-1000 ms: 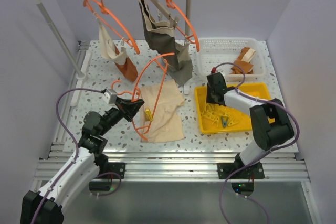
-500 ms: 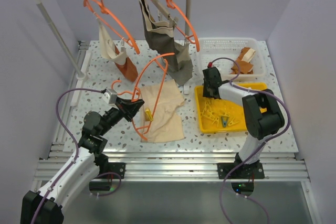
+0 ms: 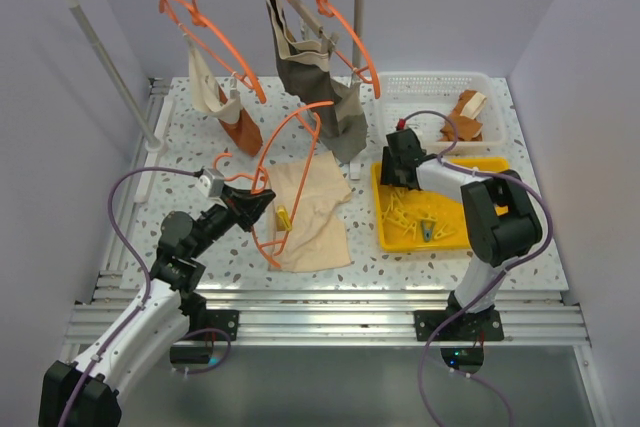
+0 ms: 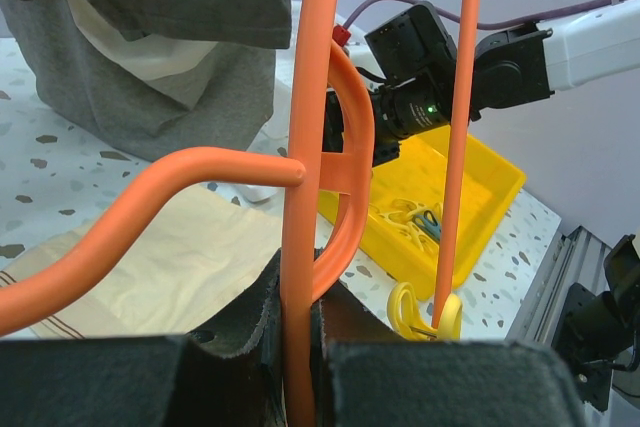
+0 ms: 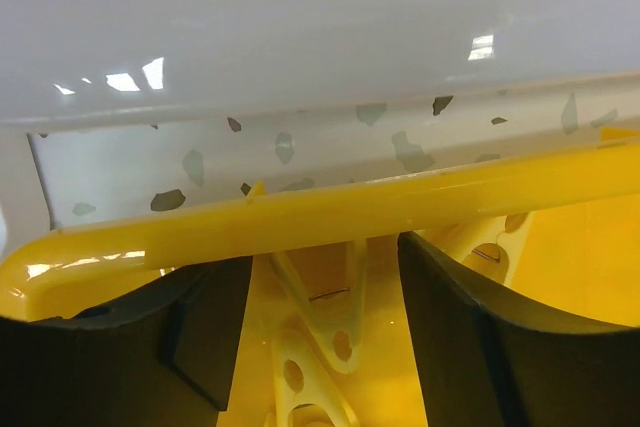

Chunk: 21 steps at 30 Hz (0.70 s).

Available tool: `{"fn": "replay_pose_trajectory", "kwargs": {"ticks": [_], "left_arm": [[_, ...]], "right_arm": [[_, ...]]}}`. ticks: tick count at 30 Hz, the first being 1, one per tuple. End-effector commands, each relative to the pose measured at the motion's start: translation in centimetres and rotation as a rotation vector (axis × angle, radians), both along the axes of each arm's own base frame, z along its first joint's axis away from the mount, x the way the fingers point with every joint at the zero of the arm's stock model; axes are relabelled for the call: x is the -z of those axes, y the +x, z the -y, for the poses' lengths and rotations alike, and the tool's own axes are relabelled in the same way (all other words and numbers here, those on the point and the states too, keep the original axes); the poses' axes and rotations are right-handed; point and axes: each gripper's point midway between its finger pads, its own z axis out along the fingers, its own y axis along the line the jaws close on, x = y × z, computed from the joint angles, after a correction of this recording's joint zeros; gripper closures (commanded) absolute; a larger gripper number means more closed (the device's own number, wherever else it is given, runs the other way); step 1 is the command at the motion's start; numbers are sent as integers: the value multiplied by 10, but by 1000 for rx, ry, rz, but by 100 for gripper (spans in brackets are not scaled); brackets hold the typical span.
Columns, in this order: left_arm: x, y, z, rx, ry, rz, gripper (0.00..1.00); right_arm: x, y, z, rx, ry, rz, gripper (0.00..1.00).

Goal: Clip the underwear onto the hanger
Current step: Pick up the clamp from the bin.

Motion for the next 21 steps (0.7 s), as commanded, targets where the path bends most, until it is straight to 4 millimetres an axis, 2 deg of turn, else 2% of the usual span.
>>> {"fn": "replay_pose_trajectory", "kwargs": {"ticks": [1, 6, 15, 18, 20, 21], "left_arm": [[-14, -1, 0, 2, -15, 56, 100], [-15, -1, 0, 0, -15, 58, 100], [-16, -1, 0, 1, -17, 58, 100], [-16, -2, 0, 4, -18, 59, 100], [-16, -2, 0, 4, -19, 60, 100], [-17, -2, 0, 4, -19, 61, 100]], "right_arm": [[-14, 0, 3, 10, 13, 33, 36], [-13, -2, 2, 5, 16, 30, 38], [-12, -8, 3, 4, 17, 21, 56], [-12, -7, 4, 7, 11, 16, 69], [-12, -6, 5, 14, 8, 23, 84], [-14, -5, 5, 11, 7, 29, 88]]}}
